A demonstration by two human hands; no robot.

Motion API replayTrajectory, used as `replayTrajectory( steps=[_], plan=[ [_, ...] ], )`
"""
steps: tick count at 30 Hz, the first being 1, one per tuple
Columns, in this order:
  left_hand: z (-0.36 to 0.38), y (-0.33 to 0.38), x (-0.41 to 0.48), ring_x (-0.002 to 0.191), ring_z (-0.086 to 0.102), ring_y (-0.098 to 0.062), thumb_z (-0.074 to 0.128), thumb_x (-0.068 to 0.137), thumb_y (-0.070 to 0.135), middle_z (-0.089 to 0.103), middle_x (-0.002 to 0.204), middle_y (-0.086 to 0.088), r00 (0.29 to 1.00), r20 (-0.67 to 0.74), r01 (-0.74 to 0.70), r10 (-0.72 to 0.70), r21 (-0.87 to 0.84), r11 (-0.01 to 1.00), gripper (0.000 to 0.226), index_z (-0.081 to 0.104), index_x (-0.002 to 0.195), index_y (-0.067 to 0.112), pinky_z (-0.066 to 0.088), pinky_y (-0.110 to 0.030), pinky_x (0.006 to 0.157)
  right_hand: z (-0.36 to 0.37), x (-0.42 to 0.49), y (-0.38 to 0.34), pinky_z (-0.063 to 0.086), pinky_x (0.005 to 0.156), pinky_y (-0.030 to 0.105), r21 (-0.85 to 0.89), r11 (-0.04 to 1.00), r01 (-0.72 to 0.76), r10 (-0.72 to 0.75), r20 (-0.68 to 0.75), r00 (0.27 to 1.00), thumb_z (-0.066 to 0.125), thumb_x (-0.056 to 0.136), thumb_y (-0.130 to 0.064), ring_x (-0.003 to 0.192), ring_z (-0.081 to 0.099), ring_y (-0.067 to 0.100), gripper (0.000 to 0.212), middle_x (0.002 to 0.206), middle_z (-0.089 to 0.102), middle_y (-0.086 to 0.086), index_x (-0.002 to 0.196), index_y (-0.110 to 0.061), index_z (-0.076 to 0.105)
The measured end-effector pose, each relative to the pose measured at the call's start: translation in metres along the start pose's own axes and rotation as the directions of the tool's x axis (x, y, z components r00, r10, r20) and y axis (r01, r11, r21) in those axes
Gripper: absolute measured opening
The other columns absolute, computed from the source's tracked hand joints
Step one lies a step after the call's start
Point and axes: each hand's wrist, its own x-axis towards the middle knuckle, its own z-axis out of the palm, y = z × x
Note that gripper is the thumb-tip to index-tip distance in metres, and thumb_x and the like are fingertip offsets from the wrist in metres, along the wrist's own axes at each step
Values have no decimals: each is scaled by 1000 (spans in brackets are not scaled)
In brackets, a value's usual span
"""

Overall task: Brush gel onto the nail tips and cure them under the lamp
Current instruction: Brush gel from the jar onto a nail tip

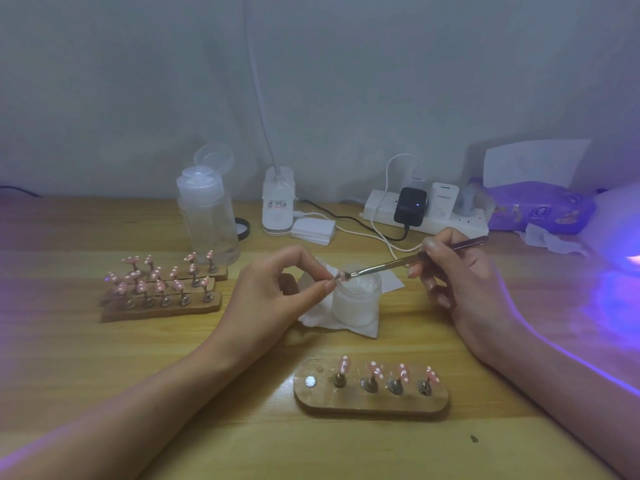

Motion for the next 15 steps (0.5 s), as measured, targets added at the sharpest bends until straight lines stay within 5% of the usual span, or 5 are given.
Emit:
replayTrajectory(
  steps=[15],
  plan=[
    [1, 1, 0, 44, 40, -1, 77, 85, 13, 61, 58, 21, 998, 12, 69, -69, -24, 997, 16, 66, 73, 17, 31, -8, 45, 1, -2, -1, 33, 41, 14, 1, 1000, 30, -30, 26, 999, 58, 95, -27, 52, 49, 6, 24, 68, 68, 4, 71, -29, 57]
  ],
)
